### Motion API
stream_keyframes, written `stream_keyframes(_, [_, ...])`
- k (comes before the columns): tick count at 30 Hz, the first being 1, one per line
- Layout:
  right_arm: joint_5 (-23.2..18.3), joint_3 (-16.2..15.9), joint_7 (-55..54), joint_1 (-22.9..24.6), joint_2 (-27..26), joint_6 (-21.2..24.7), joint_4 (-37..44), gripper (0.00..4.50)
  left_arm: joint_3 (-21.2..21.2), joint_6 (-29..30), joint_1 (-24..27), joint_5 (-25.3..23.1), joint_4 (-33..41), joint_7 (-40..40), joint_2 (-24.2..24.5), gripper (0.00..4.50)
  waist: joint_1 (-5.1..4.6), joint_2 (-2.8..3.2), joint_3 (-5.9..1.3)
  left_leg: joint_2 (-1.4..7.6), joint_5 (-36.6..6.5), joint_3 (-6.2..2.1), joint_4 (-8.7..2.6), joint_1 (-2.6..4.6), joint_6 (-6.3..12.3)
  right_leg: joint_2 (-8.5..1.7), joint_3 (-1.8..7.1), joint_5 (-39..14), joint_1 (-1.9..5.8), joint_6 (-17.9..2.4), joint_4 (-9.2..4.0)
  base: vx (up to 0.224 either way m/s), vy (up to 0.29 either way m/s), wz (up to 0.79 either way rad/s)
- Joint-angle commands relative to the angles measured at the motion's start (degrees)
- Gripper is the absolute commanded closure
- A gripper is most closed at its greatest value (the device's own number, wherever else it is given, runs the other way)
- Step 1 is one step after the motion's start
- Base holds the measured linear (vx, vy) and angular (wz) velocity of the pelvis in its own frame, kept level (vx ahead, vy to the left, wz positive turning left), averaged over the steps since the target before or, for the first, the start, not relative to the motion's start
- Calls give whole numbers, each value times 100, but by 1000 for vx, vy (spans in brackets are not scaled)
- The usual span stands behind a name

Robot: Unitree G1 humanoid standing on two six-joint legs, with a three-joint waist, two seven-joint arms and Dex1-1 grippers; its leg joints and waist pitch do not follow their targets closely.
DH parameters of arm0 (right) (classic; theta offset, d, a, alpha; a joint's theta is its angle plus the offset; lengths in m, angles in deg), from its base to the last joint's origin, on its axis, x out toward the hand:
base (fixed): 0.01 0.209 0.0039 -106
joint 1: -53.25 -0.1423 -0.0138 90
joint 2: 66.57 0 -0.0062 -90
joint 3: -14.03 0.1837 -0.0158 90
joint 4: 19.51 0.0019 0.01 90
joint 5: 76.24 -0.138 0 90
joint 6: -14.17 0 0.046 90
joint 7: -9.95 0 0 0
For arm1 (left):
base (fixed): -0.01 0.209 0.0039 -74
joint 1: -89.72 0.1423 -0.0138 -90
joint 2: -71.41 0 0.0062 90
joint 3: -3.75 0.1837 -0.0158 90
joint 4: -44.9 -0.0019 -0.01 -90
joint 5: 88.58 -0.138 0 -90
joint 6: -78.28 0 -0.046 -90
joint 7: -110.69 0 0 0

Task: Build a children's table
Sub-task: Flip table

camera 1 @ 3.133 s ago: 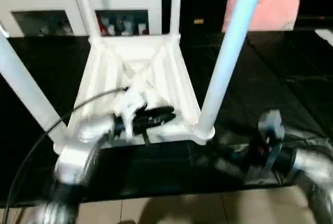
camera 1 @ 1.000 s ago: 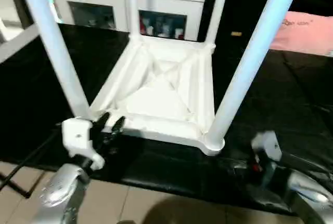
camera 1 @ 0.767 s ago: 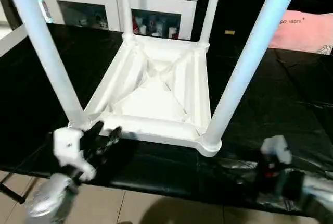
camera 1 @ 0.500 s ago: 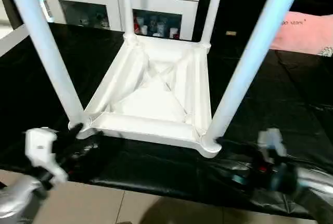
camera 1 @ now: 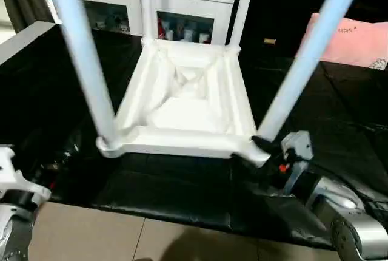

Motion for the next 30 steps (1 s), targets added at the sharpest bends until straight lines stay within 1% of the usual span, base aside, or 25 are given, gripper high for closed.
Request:
stream_keyframes(1, [121,237,-217,-116,-9,-174,-137,0,406,164,22,-91,250,-67,-64,4,6,79,-164,436,-1540,-172,-499,-1,25,-753,455,-1959,81,-472,-530,0,0,0])
stream_keyframes(3, [131,248,-248,-145,-7,-176,-187,0,603,232,27,-118,316,-140,-73,4,18,67,-170,439,-1423,-162,-495,-8,67,-749,465,-1840,84,-511,-507,0,0,0])
stream_keyframes(4, [96,235,-215,-164,-8,-138,-212,0,764,259,6,-151,329,-182,-81,4,15,63,-173,442,-1350,-163,-498,-21,89,-743,463,-1757,98,-523,-490,0,0,0])
stream_keyframes(6, [53,198,-146,-172,-5,-100,-214,0,906,274,-23,-173,325,-215,-86,4,12,65,-183,439,-1245,-161,-493,-40,117,-734,457,-1606,116,-521,-472,0,0,0])
stream_keyframes(7, [7,84,21,-149,19,-67,-165,0,1054,283,-85,-182,290,-249,-92,4,8,58,-184,431,-1195,-157,-488,-50,141,-738,457,-1565,129,-523,-464,0,0,0])
stream_keyframes(9, [-4,-28,173,-127,45,-74,-126,0,1113,304,-138,-153,257,-264,-106,4,7,65,-188,434,-1126,-154,-479,-52,168,-740,454,-1525,134,-540,-463,0,0,0])
stream_keyframes(10, [-110,-130,305,-102,12,-20,-53,0,1159,336,-202,-118,215,-284,-113,4,-1,71,-188,435,-1115,-152,-476,-50,181,-730,452,-1471,134,-561,-461,0,0,0])
stream_keyframes(12, [-97,-247,397,-102,7,-70,-15,0,1193,354,-252,-113,164,-320,-92,4,-12,78,-184,440,-1167,-156,-480,-44,184,-732,445,-1503,135,-581,-465,0,0,0])
stream_keyframes(13, [-23,-369,415,-121,-21,-146,-22,0,1234,362,-330,-160,64,-319,-59,4,-14,69,-180,439,-1172,-156,-480,-48,182,-734,446,-1531,135,-582,-471,0,0,0])
stream_keyframes(14, [72,-450,421,-146,-23,-233,-54,0,1250,354,-386,-190,-5,-313,-43,4,-13,73,-181,440,-1183,-156,-479,-42,176,-737,446,-1554,133,-584,-470,0,0,0])
stream_keyframes(15, [364,-665,432,-221,-10,-470,-185,0,1278,359,-561,-315,-226,-238,5,4,-15,61,-177,428,-1208,-152,-478,-37,151,-731,443,-1666,121,-539,-483,0,0,0])
stream_keyframes(16, [364,-665,432,-221,-10,-470,-185,0,1278,359,-561,-315,-226,-238,5,4,-14,70,-180,426,-1222,-152,-478,-30,131,-726,440,-1708,114,-515,-483,0,0,0])
stream_keyframes(17, [448,-731,449,-248,-4,-532,-230,0,1296,372,-629,-380,-312,-184,33,4,-19,65,-176,425,-1250,-156,-479,-24,112,-733,445,-1764,115,-486,-484,0,0,0])
stream_keyframes(18, [701,-892,572,-337,-3,-948,-426,0,1342,396,-805,-426,-519,-118,32,4,-15,45,-180,420,-1260,-148,-472,-25,101,-742,444,-1825,102,-477,-480,0,0,0])
stream_keyframes(19, [710,-975,662,-375,65,-771,-449,0,1363,439,-882,-465,-612,-64,42,4,-17,44,-177,418,-1256,-147,-475,-16,100,-744,447,-1859,103,-466,-495,0,0,0])
stream_keyframes(20, [640,-1037,777,-409,123,-527,-446,0,1382,406,-968,-531,-735,-32,56,4,-14,47,-183,423,-1191,-156,-476,-22,123,-731,449,-1741,127,-490,-478,0,0,0])
stream_keyframes(21, [527,-1060,902,-454,127,-386,-453,0,1379,395,-1086,-510,-880,-45,43,4,-4,49,-199,438,-1068,-158,-468,-25,157,-734,459,-1481,135,-537,-445,0,0,0])
stream_keyframes(22, [527,-1060,902,-454,127,-386,-453,0,1379,395,-1086,-510,-880,-45,43,4,-5,51,-207,439,-1008,-162,-468,-31,175,-735,457,-1344,144,-576,-427,0,0,0])
stream_keyframes(23, [426,-1061,978,-505,116,-270,-468,0,1380,414,-1189,-488,-996,-48,31,4,-6,54,-218,445,-934,-165,-462,-41,203,-743,453,-1130,156,-644,-403,0,0,0])
stream_keyframes(24, [271,-1111,1161,-583,101,-176,-508,0,1486,497,-1370,-558,-1237,-85,72,4,-8,40,-231,432,-860,-150,-446,-28,245,-737,452,-951,152,-708,-392,0,0,0])
stream_keyframes(25, [258,-1158,1230,-604,113,-168,-526,0,1534,538,-1425,-566,-1318,-134,91,4,0,50,-234,430,-846,-151,-442,-22,259,-745,450,-921,155,-731,-384,0,0,0])
stream_keyframes(26, [252,-1180,1265,-612,118,-167,-535,0,1562,550,-1453,-589,-1358,-141,99,4,2,47,-234,429,-815,-153,-442,-36,271,-749,448,-906,165,-737,-381,0,0,0])
stream_keyframes(27, [226,-1237,1364,-639,123,-171,-561,0,1610,586,-1544,-617,-1472,-133,86,32,7,66,-232,447,-792,-156,-444,-41,267,-760,444,-886,164,-761,-377,0,0,0])
stream_keyframes(29, [218,-1248,1441,-671,101,-274,-628,0,1600,574,-1613,-610,-1545,-82,47,32,7,60,-243,455,-771,-156,-437,-41,255,-770,443,-820,173,-809,-369,0,0,0])
stream_keyframes(30, [221,-1244,1488,-690,89,-311,-655,0,1599,554,-1650,-626,-1589,-56,35,45,8,53,-236,451,-806,-151,-438,-42,254,-769,442,-851,169,-829,-378,0,0,0])
